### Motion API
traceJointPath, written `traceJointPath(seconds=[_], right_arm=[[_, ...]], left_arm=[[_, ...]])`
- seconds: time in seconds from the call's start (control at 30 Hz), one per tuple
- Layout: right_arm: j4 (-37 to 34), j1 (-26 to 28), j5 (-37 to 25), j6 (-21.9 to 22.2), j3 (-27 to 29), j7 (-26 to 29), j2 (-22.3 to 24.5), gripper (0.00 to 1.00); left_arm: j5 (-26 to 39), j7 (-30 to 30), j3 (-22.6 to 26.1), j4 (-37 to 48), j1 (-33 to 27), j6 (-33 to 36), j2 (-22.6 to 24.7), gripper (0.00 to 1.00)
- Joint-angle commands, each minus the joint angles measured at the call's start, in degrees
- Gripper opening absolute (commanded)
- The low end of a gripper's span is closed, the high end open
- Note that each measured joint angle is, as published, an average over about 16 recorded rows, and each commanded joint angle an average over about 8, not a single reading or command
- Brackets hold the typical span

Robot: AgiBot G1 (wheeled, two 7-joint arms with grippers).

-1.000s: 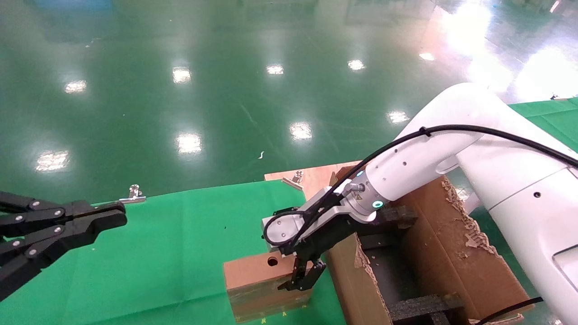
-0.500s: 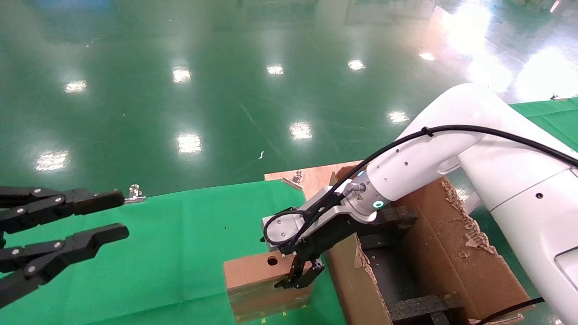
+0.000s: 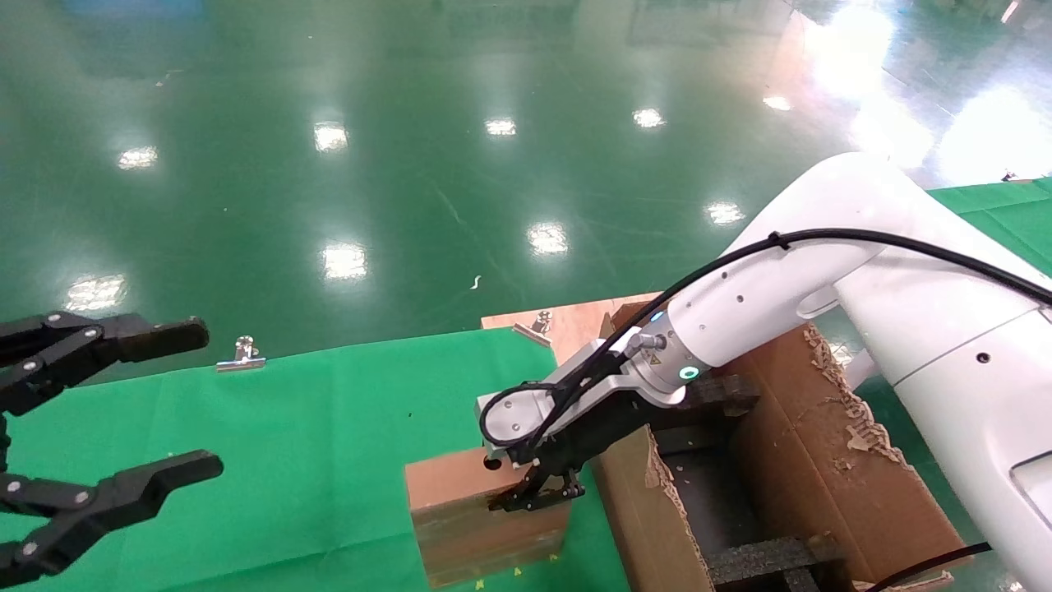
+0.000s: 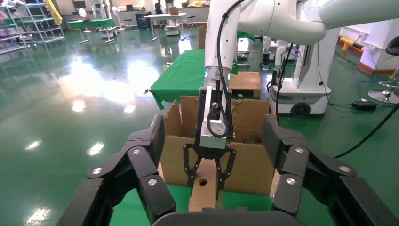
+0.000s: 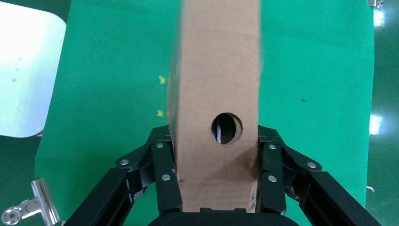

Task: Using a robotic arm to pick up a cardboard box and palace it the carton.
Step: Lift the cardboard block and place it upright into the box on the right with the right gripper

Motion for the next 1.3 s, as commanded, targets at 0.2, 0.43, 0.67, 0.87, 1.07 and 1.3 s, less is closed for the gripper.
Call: traceJointPath(seconds=[0.2, 0.43, 0.67, 0.87, 1.07, 1.3], right_arm=[[0.0, 0.0, 0.0, 0.1, 0.0, 0.1, 0.0, 0.00], [-0.8, 2.3, 1.4, -0.1, 0.9, 0.2, 0.5, 0.00], [-4.1, 10.2, 4.3, -1.5, 2.0, -0.3, 2.1, 0.00], [-8.8, 18.5, 7.1, -2.1, 0.8, -2.5, 4.8, 0.00], [-12.6, 25.1, 10.6, -2.5, -2.8, -4.4, 7.4, 0.00], [-14.8, 29.2, 14.6, -2.5, -8.6, -4.8, 11.2, 0.00]], left_arm=[[0.0, 0.0, 0.0, 0.0, 0.0, 0.0, 0.0, 1.00], [0.0, 0.0, 0.0, 0.0, 0.0, 0.0, 0.0, 1.00], [0.0, 0.0, 0.0, 0.0, 0.0, 0.0, 0.0, 1.00], [0.0, 0.0, 0.0, 0.0, 0.0, 0.0, 0.0, 1.00], [0.0, 0.0, 0.0, 0.0, 0.0, 0.0, 0.0, 1.00], [0.0, 0.0, 0.0, 0.0, 0.0, 0.0, 0.0, 1.00]])
